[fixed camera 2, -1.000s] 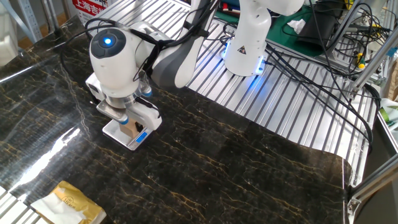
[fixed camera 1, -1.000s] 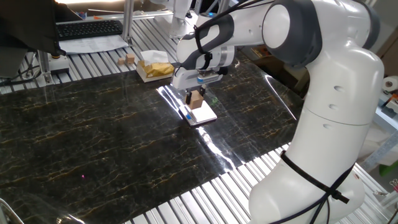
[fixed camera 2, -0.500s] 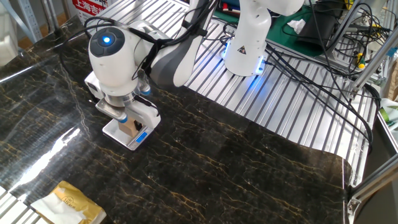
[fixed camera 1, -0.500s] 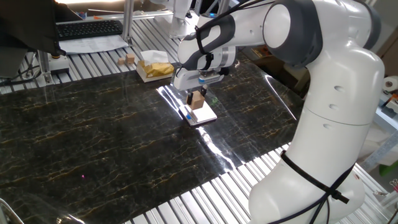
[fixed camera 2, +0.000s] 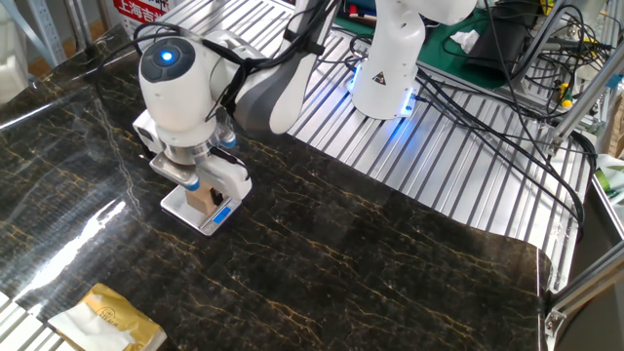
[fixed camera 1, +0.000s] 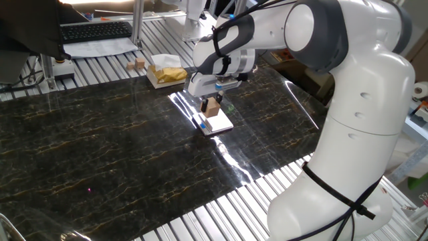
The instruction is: Place the block on the scale
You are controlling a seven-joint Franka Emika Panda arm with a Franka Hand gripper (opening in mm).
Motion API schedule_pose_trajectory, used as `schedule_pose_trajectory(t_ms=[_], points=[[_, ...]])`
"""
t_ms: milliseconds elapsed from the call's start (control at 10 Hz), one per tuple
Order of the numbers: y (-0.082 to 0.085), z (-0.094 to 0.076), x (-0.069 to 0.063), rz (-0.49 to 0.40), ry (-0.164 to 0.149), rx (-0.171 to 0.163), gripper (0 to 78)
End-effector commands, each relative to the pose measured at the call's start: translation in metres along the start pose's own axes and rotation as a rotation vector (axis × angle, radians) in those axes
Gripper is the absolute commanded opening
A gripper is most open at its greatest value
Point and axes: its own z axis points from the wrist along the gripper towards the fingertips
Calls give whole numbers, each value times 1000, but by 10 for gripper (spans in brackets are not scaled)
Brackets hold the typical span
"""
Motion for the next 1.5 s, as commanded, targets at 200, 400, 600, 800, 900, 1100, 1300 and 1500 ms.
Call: schedule_pose_trajectory(t_ms=[200, 400, 600, 800, 900, 1100, 1300, 1500], points=[[-29, -1, 1, 7, -22, 23, 11], [-42, 5, 1, -4, -24, 23, 11], [-49, 8, 2, -4, -20, 26, 11], [-49, 14, 2, -5, -17, 26, 11], [-48, 15, 2, -8, -17, 25, 11], [-41, 13, 1, -12, -13, 23, 11], [-37, 12, 1, -16, -11, 22, 11], [-35, 12, 0, -25, -9, 21, 11]])
